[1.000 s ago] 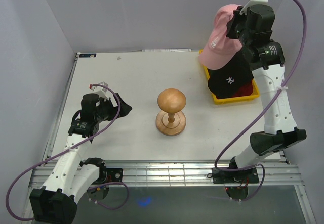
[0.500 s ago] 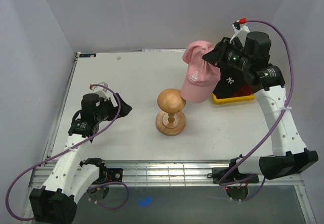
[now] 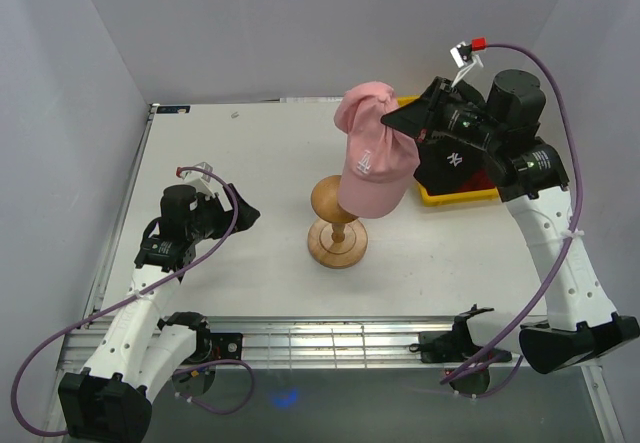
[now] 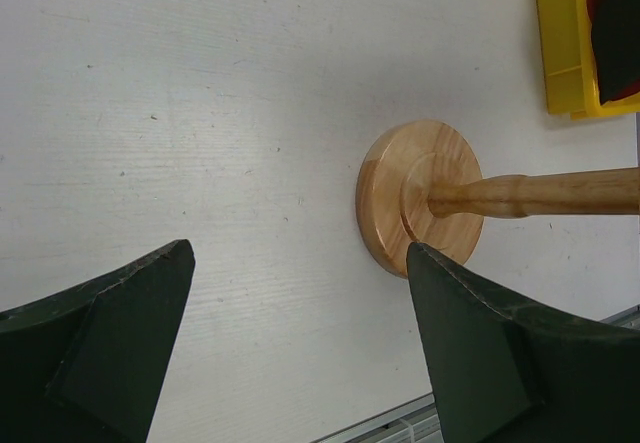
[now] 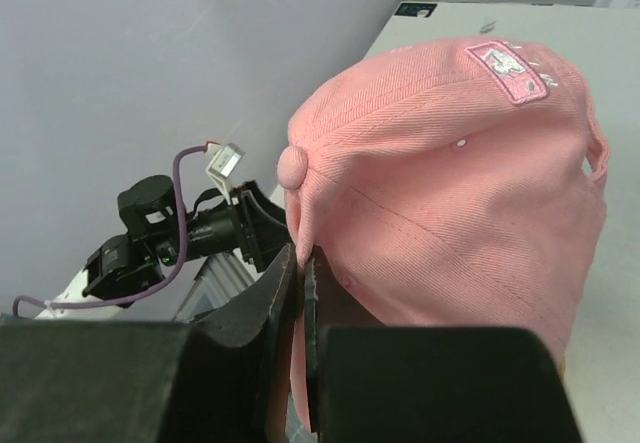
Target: Stack the hats
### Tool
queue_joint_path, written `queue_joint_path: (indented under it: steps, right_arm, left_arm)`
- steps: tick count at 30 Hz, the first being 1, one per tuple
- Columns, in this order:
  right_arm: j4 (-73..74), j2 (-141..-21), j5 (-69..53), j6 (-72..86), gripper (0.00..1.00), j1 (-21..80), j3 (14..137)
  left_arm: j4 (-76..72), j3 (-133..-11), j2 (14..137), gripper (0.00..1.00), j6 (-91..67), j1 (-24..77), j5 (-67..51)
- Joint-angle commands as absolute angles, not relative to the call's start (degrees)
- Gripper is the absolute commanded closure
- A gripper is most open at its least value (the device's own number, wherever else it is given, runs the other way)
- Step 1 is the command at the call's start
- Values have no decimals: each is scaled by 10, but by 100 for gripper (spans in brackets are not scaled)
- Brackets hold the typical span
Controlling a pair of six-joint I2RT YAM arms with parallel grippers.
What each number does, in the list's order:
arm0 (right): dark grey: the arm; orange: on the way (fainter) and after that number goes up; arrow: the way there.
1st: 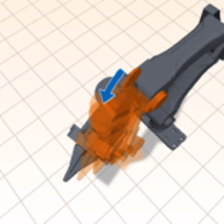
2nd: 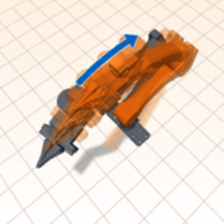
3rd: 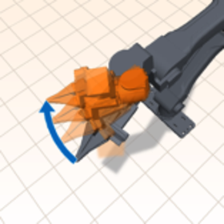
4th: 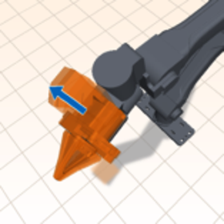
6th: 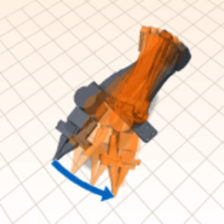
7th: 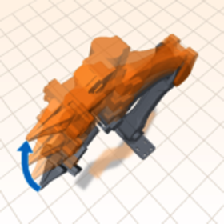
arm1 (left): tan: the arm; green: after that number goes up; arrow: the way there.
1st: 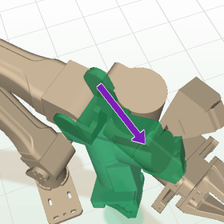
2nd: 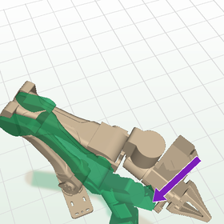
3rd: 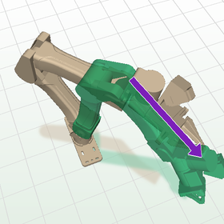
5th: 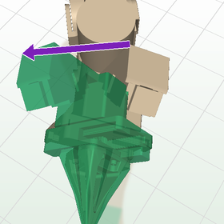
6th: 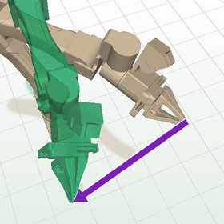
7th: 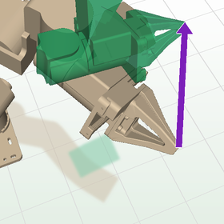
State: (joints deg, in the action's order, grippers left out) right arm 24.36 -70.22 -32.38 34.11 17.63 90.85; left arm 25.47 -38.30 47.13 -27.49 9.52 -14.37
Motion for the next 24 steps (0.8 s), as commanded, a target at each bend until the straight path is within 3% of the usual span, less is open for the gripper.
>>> queue_joint_path:
  steps: [1,7,11,16,24]
  right_arm:
    - [179,-693,-355,377,92,195,904]
    - [163,-686,-340,388,92,255,852]
    - [110,-675,-348,403,92,292,753]
    - [112,-642,-316,384,92,294,639]
    - [149,-625,-277,338,91,295,569]
  left_arm:
    - [258,-402,465,2,-275,97,-140]
    - [258,-402,464,2,-276,97,-140]
    - [258,-403,463,2,-275,98,-141]
    - [260,-403,463,2,-275,104,-137]
    - [260,-403,464,2,-276,105,-136]
